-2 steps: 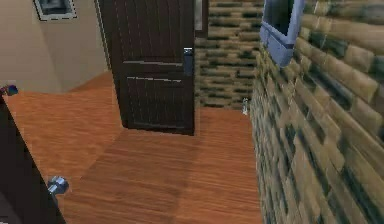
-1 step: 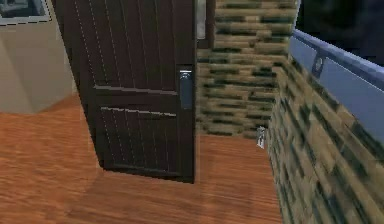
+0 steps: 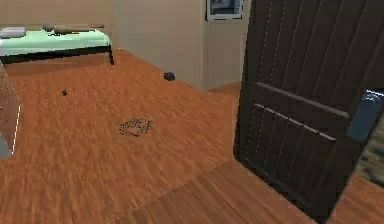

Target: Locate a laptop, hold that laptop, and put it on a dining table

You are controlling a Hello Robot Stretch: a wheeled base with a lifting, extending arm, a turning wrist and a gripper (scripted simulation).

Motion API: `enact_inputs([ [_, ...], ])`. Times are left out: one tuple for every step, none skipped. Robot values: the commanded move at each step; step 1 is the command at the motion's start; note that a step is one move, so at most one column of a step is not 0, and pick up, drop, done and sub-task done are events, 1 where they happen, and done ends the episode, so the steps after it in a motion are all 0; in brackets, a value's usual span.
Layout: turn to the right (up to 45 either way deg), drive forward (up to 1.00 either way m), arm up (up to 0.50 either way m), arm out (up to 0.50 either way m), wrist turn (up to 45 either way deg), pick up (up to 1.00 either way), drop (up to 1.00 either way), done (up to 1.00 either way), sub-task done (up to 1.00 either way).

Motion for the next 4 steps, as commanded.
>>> enact_inputs([
  [-33.0,0.0,0.0,0.0,0.0,0.0,0.0,0.0,0.0],
  [0.0,1.0,0.0,0.0,0.0,0.0,0.0,0.0,0.0],
  [0.0,1.0,0.0,0.0,0.0,0.0,0.0,0.0,0.0],
  [-3.0,0.0,0.0,0.0,0.0,0.0,0.0,0.0,0.0],
])
